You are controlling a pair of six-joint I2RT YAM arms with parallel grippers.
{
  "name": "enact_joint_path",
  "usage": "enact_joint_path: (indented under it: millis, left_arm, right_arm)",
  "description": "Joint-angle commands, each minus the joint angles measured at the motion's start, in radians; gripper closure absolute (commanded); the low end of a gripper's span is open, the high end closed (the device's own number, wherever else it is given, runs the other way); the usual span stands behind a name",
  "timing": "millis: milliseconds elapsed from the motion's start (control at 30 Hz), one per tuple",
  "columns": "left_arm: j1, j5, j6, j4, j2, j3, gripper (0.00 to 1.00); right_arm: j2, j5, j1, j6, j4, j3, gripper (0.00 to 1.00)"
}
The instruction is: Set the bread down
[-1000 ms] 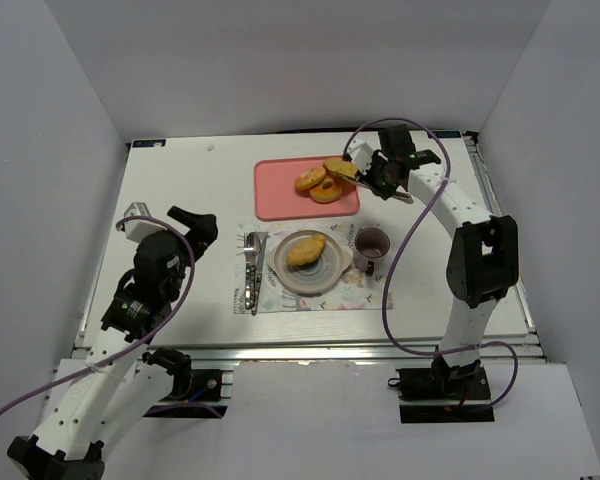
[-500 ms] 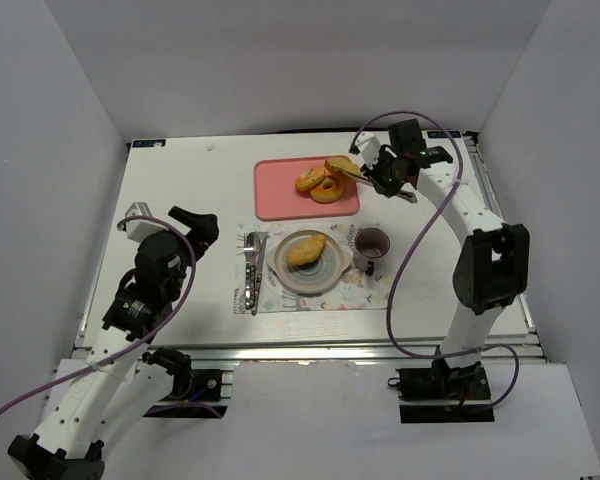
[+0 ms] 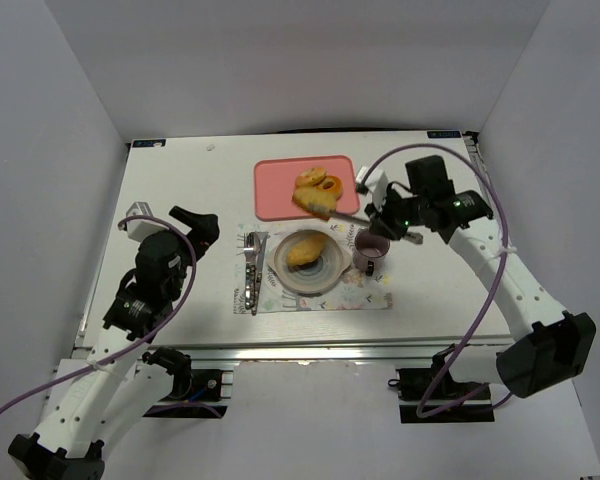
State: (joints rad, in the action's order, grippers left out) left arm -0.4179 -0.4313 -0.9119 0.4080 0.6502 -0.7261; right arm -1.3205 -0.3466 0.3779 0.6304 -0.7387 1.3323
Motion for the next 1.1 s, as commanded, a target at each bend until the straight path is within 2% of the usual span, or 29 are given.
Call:
enact_joint_path:
  millis: [0,233,433,467,633,667,700,900,1067]
  left_arm:
    - [0.001,0.014,0.013,-0.023,0.006,-0.002,0.02]
    - [0.001,0.023,0.013,-0.031,0.012,-0.003,0.02]
    - [0.001,0.014,0.010,-0.015,-0.001,-0.007,0.02]
    - [0.001,0.012,0.008,-0.012,-0.004,-0.006,0.02]
    - [0.001,0.011,0.004,-0.005,-0.012,0.001,0.02]
    - [0.001,0.011,0.004,-0.005,-0.012,-0.002,0.02]
    - [0.001,0.011,0.004,-0.005,-0.012,-0.003,0.02]
    - [0.001,0.012,0.005,-0.005,-0.009,-0.004,0.02]
    - [0.001,0.009,0.005,0.005,-0.014,-0.006,0.02]
  right_arm:
    - [0.050,-0.110,0.038,-0.017,-0.079,-0.079,0.90]
    - [0.101,-0.143,0.067,0.000,-0.106,-0.182,0.87]
    - [0.089,-0.147,0.087,0.034,-0.120,-0.216,0.74]
    - [0.087,-0.163,0.095,0.040,-0.128,-0.219,0.69]
    - [0.086,-0.170,0.107,0.051,-0.139,-0.237,0.59]
    - [0.087,-0.167,0.107,0.049,-0.139,-0.236,0.53]
    - [0.089,-0.164,0.107,0.049,-0.137,-0.234,0.51]
    - [0.109,-0.178,0.107,0.052,-0.122,-0.180,0.51]
    - [0.107,-0.166,0.107,0.011,-0.054,-0.067,0.54]
